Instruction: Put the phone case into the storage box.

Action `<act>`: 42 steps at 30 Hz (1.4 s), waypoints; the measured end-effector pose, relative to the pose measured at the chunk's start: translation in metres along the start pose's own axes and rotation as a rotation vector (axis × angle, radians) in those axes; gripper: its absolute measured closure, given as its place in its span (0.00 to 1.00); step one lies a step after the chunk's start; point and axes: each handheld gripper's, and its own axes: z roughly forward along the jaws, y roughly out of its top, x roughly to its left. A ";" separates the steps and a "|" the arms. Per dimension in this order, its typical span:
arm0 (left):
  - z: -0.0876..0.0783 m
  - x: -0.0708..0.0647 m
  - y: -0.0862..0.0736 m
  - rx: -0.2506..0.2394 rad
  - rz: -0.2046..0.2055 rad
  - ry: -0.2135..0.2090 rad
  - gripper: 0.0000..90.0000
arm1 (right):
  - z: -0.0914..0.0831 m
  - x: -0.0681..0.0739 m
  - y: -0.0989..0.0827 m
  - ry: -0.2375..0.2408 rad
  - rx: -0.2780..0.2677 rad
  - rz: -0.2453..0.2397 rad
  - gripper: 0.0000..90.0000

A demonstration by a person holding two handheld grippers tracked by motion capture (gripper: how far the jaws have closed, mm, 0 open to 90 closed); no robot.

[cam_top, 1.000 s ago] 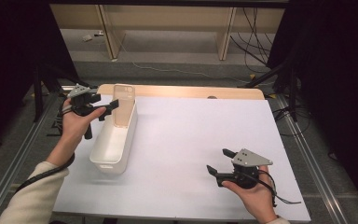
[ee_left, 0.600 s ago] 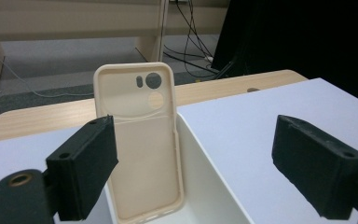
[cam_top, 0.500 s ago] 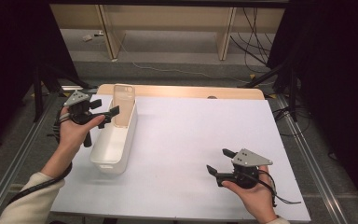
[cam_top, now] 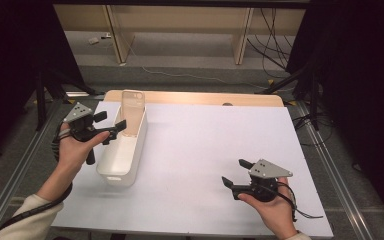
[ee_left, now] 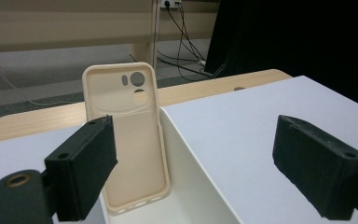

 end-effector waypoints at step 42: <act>-0.027 -0.053 -0.034 -0.030 0.081 -0.138 0.14 | 0.000 -0.001 0.000 0.002 -0.004 0.003 0.23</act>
